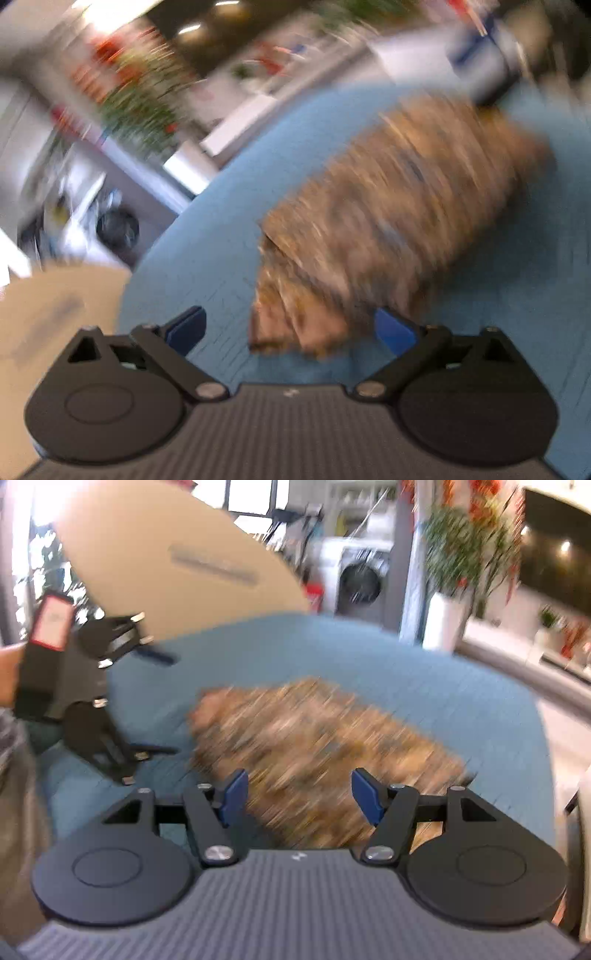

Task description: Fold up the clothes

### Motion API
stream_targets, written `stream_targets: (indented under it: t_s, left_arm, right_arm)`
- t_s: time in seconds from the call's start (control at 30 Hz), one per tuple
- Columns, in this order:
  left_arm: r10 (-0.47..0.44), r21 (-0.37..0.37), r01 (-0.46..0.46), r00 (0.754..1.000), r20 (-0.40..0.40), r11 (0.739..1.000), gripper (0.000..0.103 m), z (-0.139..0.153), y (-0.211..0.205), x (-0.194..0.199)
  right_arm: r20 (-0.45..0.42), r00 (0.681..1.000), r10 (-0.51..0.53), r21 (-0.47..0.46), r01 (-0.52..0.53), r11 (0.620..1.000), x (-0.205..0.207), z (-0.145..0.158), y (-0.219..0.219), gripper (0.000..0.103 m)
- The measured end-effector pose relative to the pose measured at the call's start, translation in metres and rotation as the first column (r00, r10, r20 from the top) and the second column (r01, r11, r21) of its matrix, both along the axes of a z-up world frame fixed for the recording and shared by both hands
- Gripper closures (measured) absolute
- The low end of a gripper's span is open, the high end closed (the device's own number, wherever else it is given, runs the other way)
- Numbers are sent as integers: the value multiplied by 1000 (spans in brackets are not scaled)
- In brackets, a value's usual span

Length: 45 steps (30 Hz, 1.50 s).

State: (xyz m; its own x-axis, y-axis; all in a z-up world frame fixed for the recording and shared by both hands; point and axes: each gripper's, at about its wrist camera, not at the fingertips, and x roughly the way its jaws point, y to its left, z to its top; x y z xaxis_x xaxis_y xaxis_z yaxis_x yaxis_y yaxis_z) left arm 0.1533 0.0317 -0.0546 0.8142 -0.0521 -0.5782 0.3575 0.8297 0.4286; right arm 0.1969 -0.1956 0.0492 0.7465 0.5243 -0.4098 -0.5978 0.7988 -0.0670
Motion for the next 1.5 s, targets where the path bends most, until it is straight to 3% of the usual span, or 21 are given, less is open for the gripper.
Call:
stream_targets:
  t_s: [0.07, 0.1, 0.13, 0.17, 0.27, 0.37, 0.47, 0.5, 0.53, 0.63, 0.87, 1.0, 1.07, 1.13, 1.17, 1.23, 1.27, 1.33, 1.4, 1.47, 1.5]
  left_arm:
    - [40, -262, -47, 999, -33, 964, 1, 17, 3, 21]
    - [61, -376, -80, 996, -62, 923, 1, 22, 1, 35]
    - [85, -462, -122, 991, -98, 879, 1, 22, -4, 51]
    - [106, -492, -150, 988, -115, 858, 2, 20, -9, 61]
    - [181, -426, -218, 975, -126, 878, 3, -1, -30, 93]
    - [223, -320, -284, 951, -212, 904, 9, -34, -35, 114]
    - [286, -245, -339, 931, -228, 908, 7, -55, -27, 122]
    - [298, -251, -350, 928, -222, 902, 1, -60, -21, 120]
    - [305, -273, -357, 928, -215, 893, 0, -64, -14, 117]
    - [307, -307, -360, 929, -209, 881, 0, -67, -1, 114]
    - [294, -289, -345, 934, -204, 893, 0, -58, 6, 108]
    - [307, -252, -346, 934, -181, 904, 2, -44, 6, 90]
    - [288, -254, -317, 946, -146, 914, 2, -28, 0, 81]
    - [247, -265, -268, 963, -110, 926, 2, -13, -10, 73]
    - [227, -268, -244, 969, -94, 932, 2, -7, -16, 69]
    - [164, -247, -169, 986, -42, 954, 2, 2, -35, 60]
    - [133, -231, -134, 991, -17, 964, 2, 4, -45, 56]
    - [56, -162, -50, 998, 31, 985, 2, 3, -71, 46]
    - [-29, -87, 34, 998, 61, 996, 2, -5, -99, 36]
    - [-129, 36, 125, 986, 106, 991, 2, -19, -129, 17]
    - [-170, 87, 160, 978, 119, 983, 2, -27, -140, 7]
  right_arm:
    - [55, 998, 9, -33, -7, 999, 27, -7, 0, 38]
    - [52, 999, 3, -45, 0, 999, 38, -10, 0, 38]
    - [34, 999, -7, -52, 9, 999, 55, -16, 2, 38]
    - [18, 1000, -12, -52, 13, 999, 65, -20, 1, 39]
    - [-106, 994, -20, -39, 16, 999, 98, -47, 2, 39]
    - [-183, 983, -9, -57, -2, 998, 100, -64, 0, 39]
    - [-226, 973, -43, -92, 22, 996, 96, -72, -10, 39]
    - [-243, 969, -52, -83, 33, 996, 97, -73, -14, 39]
    - [-291, 955, -64, -47, 53, 997, 99, -73, -23, 39]
    - [-320, 945, -71, -24, 66, 998, 96, -75, -36, 39]
    - [-371, 925, -82, -30, 77, 997, 89, -72, -62, 39]
    - [-433, 898, -85, 61, 123, 990, 89, -66, -85, 38]
    - [-443, 888, -121, 161, 211, 964, 87, -58, -107, 38]
    - [-482, 851, -207, 316, 390, 865, 86, -57, -142, 36]
    - [-499, 839, -217, 349, 424, 836, 86, -59, -150, 33]
    - [-602, 773, -199, 463, 541, 702, 92, -79, -174, 26]
    - [-634, 753, -175, 492, 568, 660, 95, -87, -179, 26]
    - [-735, 674, -68, 544, 647, 535, 105, -117, -185, 25]
    - [-722, 690, -52, 571, 637, 519, 109, -121, -179, 21]
    - [-702, 711, -26, 575, 588, 569, 118, -119, -167, 20]
    - [-690, 723, -12, 567, 551, 612, 123, -117, -159, 20]
